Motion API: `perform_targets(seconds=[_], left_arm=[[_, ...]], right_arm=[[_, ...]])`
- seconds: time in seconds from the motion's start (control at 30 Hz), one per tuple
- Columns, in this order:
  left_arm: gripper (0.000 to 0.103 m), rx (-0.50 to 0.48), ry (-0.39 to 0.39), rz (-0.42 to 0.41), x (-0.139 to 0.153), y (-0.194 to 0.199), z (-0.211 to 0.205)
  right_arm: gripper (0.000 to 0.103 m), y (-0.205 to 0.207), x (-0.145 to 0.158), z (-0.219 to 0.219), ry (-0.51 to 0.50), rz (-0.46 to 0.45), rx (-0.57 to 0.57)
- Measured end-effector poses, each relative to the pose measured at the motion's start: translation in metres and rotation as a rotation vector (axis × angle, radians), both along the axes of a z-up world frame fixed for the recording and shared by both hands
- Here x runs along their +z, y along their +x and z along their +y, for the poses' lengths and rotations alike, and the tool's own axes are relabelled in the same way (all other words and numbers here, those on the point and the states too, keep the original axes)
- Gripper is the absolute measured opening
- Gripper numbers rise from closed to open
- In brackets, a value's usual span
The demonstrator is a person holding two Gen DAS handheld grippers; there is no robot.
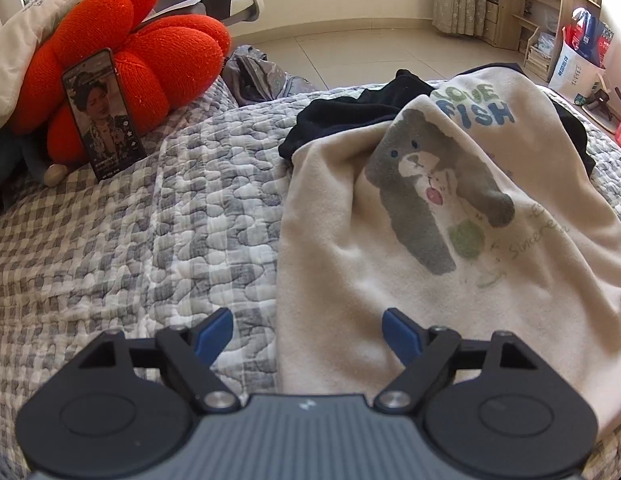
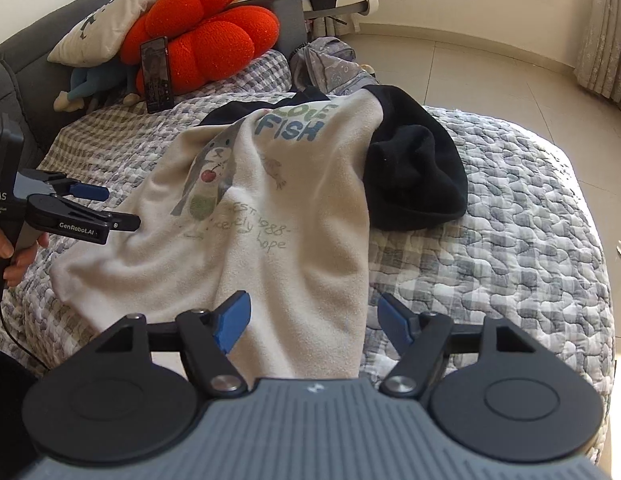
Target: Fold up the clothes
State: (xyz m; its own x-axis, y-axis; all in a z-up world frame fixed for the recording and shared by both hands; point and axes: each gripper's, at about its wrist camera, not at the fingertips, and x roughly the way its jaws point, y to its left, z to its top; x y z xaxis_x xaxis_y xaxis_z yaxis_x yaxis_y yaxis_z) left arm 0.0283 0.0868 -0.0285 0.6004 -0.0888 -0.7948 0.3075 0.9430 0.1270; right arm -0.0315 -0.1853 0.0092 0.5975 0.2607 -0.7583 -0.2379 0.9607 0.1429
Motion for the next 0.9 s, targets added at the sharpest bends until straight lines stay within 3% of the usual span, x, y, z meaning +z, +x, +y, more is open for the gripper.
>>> perform_targets(seconds=[0.33, 0.6, 0.77, 0.83, 0.87, 0.9], left_arm=[[0.082, 0.081, -0.066, -0.095, -0.010, 0.044, -0.002], [0.076, 0.160, -0.185, -0.139, -0.015, 0.071, -0.002], [0.065, 0.169, -0.246, -0.144, -0.018, 0.083, -0.004], [0.056, 0.171, -0.265, -0.144, -0.018, 0.088, -0.006], [0.045, 0.163, -0.280, -0.143, -0.017, 0.090, -0.006], [0.033, 0.151, -0.297, -0.142, -0.016, 0.092, -0.007]], right_arm=[[0.074, 0.043, -0.010, -0.033, 0.086, -0.037, -0.241], [0.072, 0.068, -0.028, -0.071, 0.184, -0.072, -0.527], [0.055, 0.084, -0.042, -0.074, 0.237, -0.056, -0.580], [0.040, 0.090, -0.045, -0.069, 0.222, -0.065, -0.585], [0.034, 0.092, -0.045, -0.066, 0.206, -0.076, -0.579], [0.017, 0.095, -0.045, -0.064, 0.196, -0.086, -0.573]])
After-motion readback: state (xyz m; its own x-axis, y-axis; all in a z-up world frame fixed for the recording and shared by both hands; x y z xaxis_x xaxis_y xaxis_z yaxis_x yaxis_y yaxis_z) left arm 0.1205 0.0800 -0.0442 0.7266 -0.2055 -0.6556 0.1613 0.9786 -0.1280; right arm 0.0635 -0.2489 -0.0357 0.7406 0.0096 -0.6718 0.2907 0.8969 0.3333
